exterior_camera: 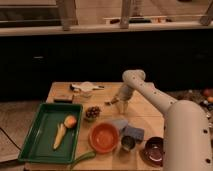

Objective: Place fork in red bowl

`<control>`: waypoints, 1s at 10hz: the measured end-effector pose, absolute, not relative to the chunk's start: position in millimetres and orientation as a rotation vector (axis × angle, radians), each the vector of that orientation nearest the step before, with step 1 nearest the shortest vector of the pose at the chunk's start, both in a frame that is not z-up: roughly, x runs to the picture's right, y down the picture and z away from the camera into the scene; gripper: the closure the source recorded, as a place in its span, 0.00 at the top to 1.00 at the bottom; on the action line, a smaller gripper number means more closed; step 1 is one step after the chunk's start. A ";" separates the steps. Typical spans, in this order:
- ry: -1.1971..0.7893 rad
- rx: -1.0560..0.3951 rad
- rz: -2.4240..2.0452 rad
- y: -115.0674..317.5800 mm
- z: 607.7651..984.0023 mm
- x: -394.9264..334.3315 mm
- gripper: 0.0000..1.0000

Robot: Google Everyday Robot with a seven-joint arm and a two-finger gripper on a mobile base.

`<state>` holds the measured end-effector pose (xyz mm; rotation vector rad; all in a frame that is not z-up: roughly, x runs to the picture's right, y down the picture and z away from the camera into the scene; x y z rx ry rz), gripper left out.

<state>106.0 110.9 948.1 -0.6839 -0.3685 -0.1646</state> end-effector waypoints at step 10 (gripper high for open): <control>-0.371 -0.687 -0.139 110.8 946.0 121.6 0.00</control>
